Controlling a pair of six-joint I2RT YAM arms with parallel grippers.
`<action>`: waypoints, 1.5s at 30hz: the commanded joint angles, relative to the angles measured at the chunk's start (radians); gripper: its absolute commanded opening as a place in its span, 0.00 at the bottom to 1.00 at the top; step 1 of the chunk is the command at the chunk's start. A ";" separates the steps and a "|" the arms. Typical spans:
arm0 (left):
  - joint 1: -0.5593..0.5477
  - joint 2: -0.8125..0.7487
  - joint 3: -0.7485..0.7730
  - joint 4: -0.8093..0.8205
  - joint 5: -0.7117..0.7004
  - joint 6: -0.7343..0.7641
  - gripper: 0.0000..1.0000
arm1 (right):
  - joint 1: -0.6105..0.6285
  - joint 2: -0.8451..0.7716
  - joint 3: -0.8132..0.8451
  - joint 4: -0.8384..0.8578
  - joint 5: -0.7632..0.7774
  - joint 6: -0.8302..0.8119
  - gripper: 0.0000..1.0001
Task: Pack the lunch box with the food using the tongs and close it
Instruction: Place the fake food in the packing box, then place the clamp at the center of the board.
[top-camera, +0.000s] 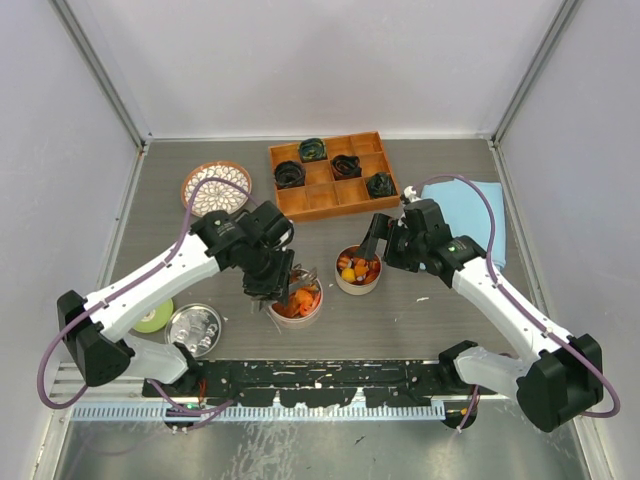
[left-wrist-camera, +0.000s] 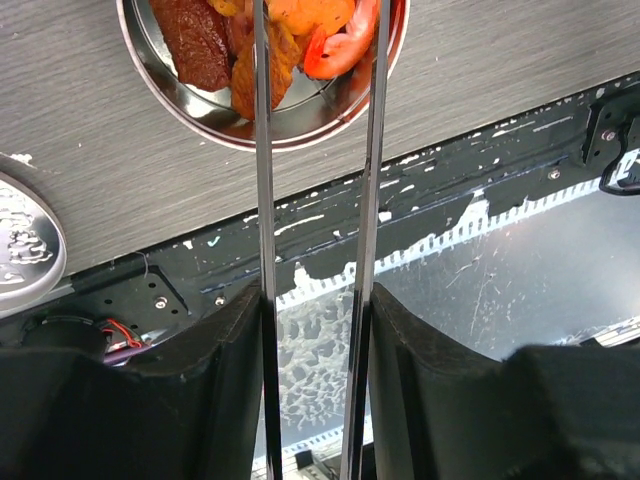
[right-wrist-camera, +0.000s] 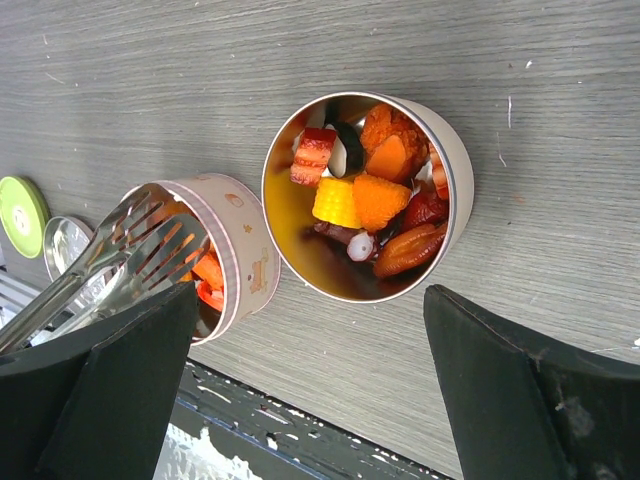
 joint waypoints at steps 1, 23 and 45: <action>-0.003 -0.008 0.024 0.037 -0.040 -0.005 0.42 | -0.003 -0.007 0.010 0.038 0.004 0.002 1.00; 0.323 -0.164 -0.061 0.224 -0.289 0.040 0.39 | -0.003 0.006 0.020 0.035 0.011 -0.009 1.00; 0.345 0.146 -0.458 0.702 -0.312 -0.020 0.51 | -0.003 0.037 0.045 0.030 0.007 -0.033 1.00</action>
